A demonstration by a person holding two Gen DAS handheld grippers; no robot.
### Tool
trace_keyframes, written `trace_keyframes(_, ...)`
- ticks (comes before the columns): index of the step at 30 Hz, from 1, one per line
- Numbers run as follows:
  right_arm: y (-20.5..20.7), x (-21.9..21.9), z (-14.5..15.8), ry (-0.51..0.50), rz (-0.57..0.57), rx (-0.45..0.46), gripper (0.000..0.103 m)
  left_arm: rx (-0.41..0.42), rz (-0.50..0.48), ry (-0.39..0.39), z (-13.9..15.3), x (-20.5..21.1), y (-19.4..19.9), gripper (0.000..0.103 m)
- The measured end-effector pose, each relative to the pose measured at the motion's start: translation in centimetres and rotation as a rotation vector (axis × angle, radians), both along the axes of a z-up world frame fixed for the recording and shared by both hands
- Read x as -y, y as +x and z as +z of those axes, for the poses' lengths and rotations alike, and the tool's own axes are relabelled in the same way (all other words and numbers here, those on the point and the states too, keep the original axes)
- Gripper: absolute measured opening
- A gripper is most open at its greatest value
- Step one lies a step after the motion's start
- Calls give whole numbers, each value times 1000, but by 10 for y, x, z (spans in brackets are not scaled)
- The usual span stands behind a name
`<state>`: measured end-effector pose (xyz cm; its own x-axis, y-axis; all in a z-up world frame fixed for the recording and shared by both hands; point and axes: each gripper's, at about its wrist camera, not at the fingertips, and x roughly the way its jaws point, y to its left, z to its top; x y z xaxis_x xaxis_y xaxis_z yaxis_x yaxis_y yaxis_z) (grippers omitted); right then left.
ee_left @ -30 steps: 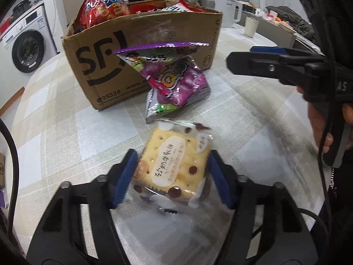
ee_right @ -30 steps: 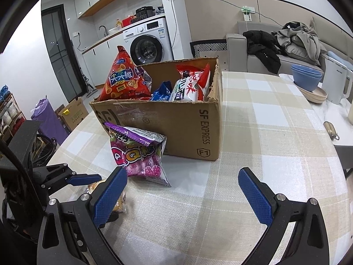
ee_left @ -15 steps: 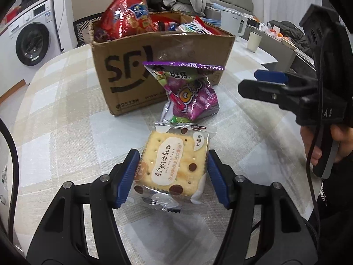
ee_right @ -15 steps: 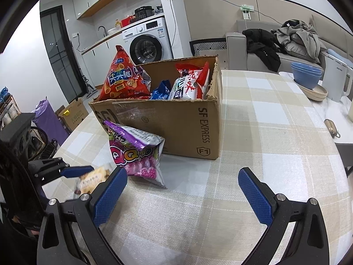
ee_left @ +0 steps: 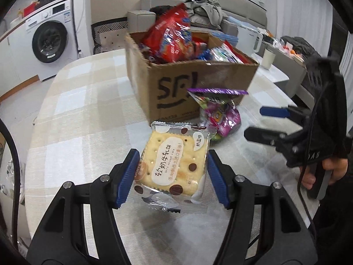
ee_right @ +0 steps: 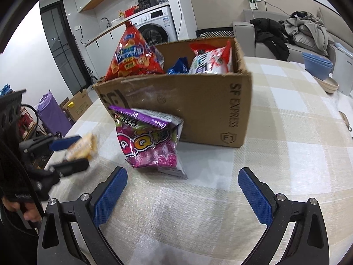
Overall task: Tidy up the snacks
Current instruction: 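Grasp the purple QQ candy bag with the right gripper while the left gripper holds the cracker pack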
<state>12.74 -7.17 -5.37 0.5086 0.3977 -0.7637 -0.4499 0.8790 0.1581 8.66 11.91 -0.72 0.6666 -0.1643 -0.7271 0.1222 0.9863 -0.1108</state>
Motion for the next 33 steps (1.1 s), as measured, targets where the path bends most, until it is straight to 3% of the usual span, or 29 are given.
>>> trace_keyframes(8,7,-18,-5,0,6,-17,102,37,73,-37,15,-32,-7,60)
trace_keyframes(18,18,-52,-11,-13,21,-21,102,54,112,-53,23,-32,-5,60)
trace_keyframes(20,21,-51,-12,3,19,-48,98,52,115,-52,22,-32,-4,60)
trace_keyframes(22,26,-54,-14,7,18,-61,82,52,117,-51,22,-30,-5,60)
trace_keyframes(33,27,-46,-16,10,51,-44,57,54,111,-56,22,-26,-5,60)
